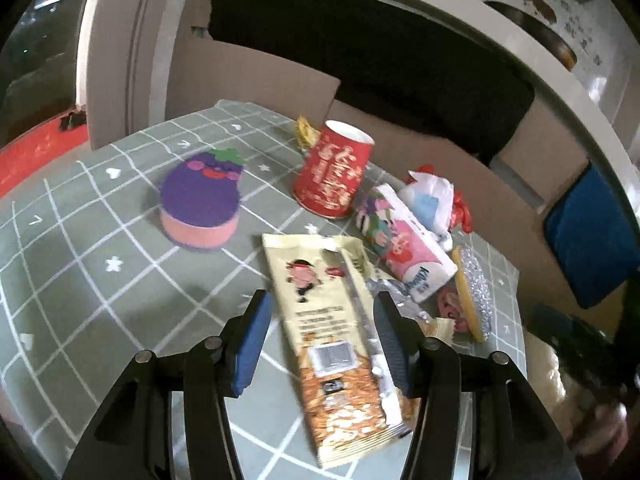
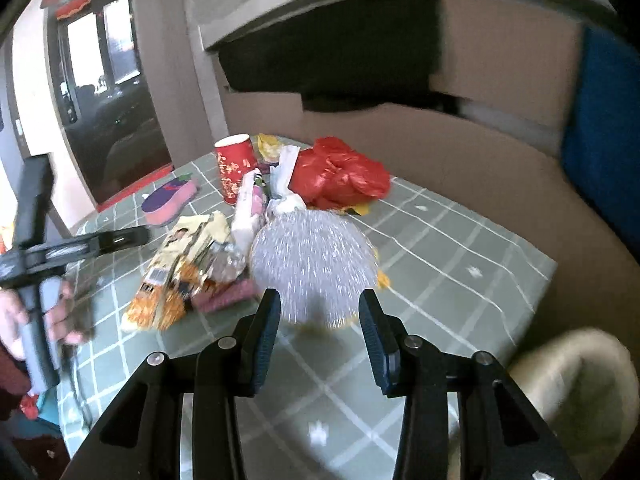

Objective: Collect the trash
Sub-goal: 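Grasp the purple eggplant sponge with the left tool while the right tool grasps the red paper cup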

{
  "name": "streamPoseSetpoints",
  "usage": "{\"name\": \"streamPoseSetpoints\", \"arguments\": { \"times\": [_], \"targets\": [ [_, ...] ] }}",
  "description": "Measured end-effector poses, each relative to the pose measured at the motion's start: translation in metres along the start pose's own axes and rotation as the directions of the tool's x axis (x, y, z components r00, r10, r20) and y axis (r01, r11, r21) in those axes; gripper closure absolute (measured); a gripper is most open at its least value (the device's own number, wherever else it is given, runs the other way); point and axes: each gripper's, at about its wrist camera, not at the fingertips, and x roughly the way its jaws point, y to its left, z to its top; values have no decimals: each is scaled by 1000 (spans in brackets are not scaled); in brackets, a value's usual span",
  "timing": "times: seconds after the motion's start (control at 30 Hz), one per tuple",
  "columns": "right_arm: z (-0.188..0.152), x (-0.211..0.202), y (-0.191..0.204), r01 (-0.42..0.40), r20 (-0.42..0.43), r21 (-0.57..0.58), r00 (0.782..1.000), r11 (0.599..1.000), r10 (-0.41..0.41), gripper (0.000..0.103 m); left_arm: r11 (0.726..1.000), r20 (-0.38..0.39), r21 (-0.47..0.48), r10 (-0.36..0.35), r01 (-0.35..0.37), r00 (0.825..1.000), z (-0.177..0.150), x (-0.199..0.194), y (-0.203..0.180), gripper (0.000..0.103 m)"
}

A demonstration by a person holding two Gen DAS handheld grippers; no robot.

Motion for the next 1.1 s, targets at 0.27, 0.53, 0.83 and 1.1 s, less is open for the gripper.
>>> {"name": "streamPoseSetpoints", "arguments": {
  "times": [0.27,0.53,0.83,1.1],
  "targets": [
    [20,49,-21,-10,-64,34,998,999,12,64,998,73,-49,30,-26,997,27,-3,35,49],
    [10,40,-29,14,-21,95,1000,995,-12,64,972,49,-163,180,-170,982,78,47,81,49],
    [5,30,-30,-26,-14,126,1000,992,28,64,957,-30,-264,119,-122,992,84,73,104,42],
    [-2,19,-25,-44,3,126,999,991,44,64,996,-54,-59,62,-65,997,62,69,46,50]
  ]
}}
